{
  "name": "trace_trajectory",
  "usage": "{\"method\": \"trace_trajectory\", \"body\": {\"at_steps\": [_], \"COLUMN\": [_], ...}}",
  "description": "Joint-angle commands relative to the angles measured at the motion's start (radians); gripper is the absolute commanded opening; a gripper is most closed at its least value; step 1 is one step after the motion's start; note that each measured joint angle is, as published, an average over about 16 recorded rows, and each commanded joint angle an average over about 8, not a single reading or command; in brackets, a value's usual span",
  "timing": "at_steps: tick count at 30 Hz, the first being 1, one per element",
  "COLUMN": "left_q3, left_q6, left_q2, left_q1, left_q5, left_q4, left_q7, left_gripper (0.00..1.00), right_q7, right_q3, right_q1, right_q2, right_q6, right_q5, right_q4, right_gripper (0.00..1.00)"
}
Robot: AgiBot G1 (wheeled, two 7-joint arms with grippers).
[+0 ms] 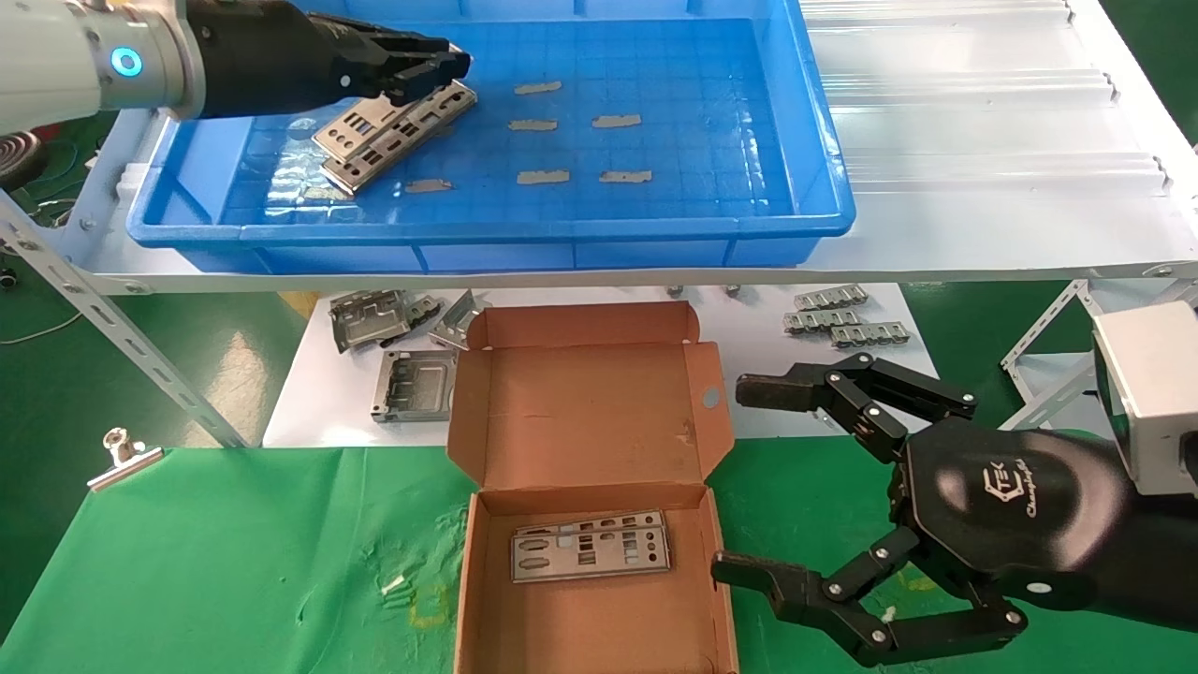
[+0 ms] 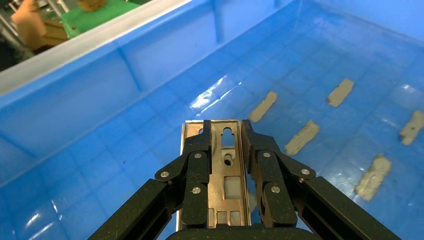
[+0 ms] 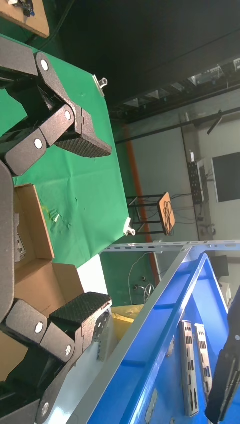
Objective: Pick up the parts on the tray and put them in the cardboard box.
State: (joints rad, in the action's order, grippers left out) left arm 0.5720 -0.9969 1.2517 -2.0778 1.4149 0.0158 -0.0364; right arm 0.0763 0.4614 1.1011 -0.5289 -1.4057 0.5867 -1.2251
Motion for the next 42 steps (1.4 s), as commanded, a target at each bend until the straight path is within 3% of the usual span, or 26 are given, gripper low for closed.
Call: {"method": "trace_trajectory", "body": {"at_steps": [1, 8, 19, 30, 35, 42], "left_q3": [-0.001, -0.007, -0.025, -0.022, 0.012, 0.083], "left_q6": [-0.01, -0.085, -0.432, -0.601, -0.613, -0.584], "left_q2": [-0.003, -0.016, -0.067, -0.096, -0.124, -0.246], "left_q1": [-0.005, -0.026, -0.049, 0.001, 0.1, 0.301], "left_q5": [-0.001, -0.011, -0.045, -0.069, -0.126, -0.265], "left_q4": [0.002, 0.012, 0.043, 0.095, 0.247, 0.631], "left_q7": [0.003, 0.013, 0.057, 0.09, 0.06, -0.031], "left_gripper": [0.0, 0.0, 0.0, 0.0, 0.0, 0.0], "right_q7": [0.0, 0.0, 0.0, 0.0, 0.0, 0.0], "right_q3": [0.0, 0.0, 0.0, 0.0, 0.0, 0.0], "right_q1": [0.0, 0.0, 0.0, 0.0, 0.0, 0.0], "right_q2": [0.0, 0.0, 0.0, 0.0, 0.0, 0.0], "right_q6": [0.0, 0.0, 0.0, 0.0, 0.0, 0.0], "right_q5": [0.0, 0.0, 0.0, 0.0, 0.0, 0.0], "right_q4": [0.0, 0.0, 0.0, 0.0, 0.0, 0.0], "right_gripper": [1.0, 1.0, 1.0, 1.0, 1.0, 1.0]}}
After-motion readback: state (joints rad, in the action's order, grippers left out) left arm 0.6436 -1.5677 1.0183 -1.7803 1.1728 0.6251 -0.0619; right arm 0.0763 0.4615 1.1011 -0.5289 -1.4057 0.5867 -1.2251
